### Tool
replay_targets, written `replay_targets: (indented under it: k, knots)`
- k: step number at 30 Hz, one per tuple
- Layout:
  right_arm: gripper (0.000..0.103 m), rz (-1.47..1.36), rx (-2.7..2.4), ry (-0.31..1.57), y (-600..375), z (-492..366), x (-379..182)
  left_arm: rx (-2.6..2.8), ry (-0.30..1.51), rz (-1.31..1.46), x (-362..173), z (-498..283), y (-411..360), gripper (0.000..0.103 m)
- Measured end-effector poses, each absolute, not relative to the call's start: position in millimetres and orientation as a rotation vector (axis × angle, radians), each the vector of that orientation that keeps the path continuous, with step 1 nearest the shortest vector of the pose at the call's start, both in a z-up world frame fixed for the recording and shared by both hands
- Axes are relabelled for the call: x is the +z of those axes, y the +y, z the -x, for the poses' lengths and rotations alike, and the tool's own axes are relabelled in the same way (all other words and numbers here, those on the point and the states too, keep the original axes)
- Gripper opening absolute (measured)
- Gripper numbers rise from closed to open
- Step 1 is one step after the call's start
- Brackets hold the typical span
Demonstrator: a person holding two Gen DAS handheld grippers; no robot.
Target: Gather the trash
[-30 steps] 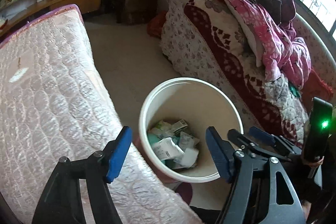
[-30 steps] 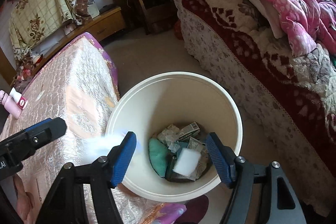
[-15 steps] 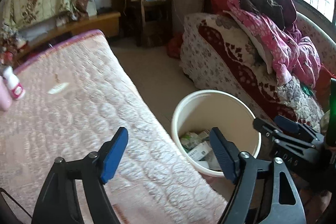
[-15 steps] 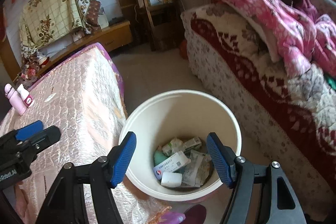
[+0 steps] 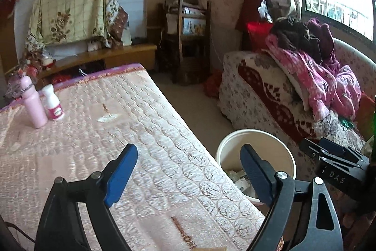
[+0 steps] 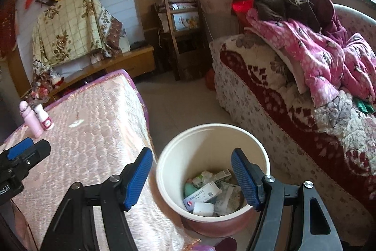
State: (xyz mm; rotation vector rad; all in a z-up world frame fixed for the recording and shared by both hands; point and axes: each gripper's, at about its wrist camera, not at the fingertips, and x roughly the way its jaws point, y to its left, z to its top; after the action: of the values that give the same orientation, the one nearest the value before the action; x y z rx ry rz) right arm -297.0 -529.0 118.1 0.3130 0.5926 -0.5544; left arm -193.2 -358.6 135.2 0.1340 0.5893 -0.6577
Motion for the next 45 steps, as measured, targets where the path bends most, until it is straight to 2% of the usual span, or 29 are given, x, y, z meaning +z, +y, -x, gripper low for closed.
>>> replay_targets:
  k: [3, 4, 6, 24, 45]
  knots:
    - [0.074, -0.299, -0.558, 0.566, -518.7, 300.8, 127.3, -0.659, 0.567, -0.121, 140.7, 198.0, -348.6, 0.089]
    - [0.079, -0.292, -0.557, 0.555, -514.8, 302.3, 131.1, -0.659, 0.56, -0.116, 142.5, 199.5, -345.3, 0.089]
    - [0.081, -0.285, -0.562, 0.54, -509.0, 304.4, 136.8, -0.654, 0.545, -0.107, 147.1, 201.4, -337.8, 0.089]
    - [0.081, -0.26, -0.543, 0.495, -484.6, 312.1, 162.4, -0.622, 0.476, -0.082, 160.0, 212.3, -311.3, 0.089]
    - [0.081, -0.254, -0.527, 0.483, -478.9, 310.7, 171.4, -0.62, 0.48, -0.073, 161.4, 214.2, -302.2, 0.089]
